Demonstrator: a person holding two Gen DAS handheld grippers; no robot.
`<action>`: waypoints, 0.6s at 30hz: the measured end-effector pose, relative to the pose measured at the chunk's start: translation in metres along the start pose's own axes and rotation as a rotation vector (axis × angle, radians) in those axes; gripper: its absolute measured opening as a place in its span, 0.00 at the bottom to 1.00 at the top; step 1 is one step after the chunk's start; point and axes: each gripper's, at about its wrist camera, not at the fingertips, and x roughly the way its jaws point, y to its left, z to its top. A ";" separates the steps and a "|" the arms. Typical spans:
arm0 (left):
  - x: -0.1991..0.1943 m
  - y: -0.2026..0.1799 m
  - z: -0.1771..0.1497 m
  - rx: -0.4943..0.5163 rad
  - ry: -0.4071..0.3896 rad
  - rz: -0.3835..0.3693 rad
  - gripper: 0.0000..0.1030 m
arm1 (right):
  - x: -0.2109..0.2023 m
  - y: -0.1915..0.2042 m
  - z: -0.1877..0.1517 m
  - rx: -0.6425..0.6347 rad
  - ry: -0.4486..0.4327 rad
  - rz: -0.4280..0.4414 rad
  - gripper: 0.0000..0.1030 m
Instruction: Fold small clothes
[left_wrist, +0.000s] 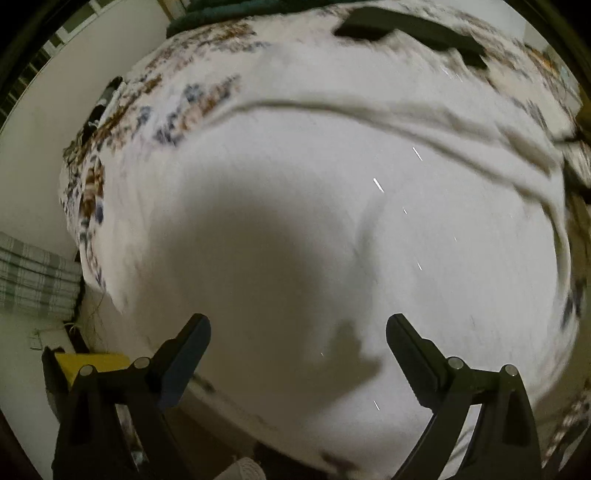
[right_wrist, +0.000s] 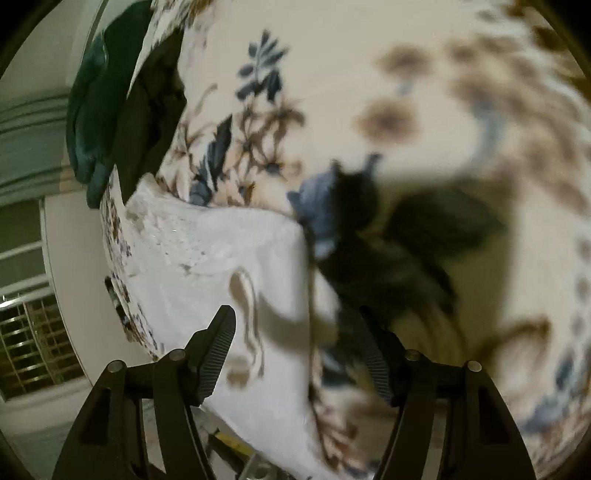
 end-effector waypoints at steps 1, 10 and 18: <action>-0.002 -0.012 -0.012 0.018 0.008 -0.004 0.94 | 0.005 0.000 0.002 -0.008 0.004 -0.001 0.66; -0.019 -0.067 -0.066 0.112 0.041 -0.058 0.94 | -0.025 0.027 0.014 -0.157 -0.123 -0.152 0.07; -0.025 -0.098 -0.090 0.157 0.056 -0.093 0.94 | -0.007 0.030 0.017 -0.196 0.073 -0.210 0.46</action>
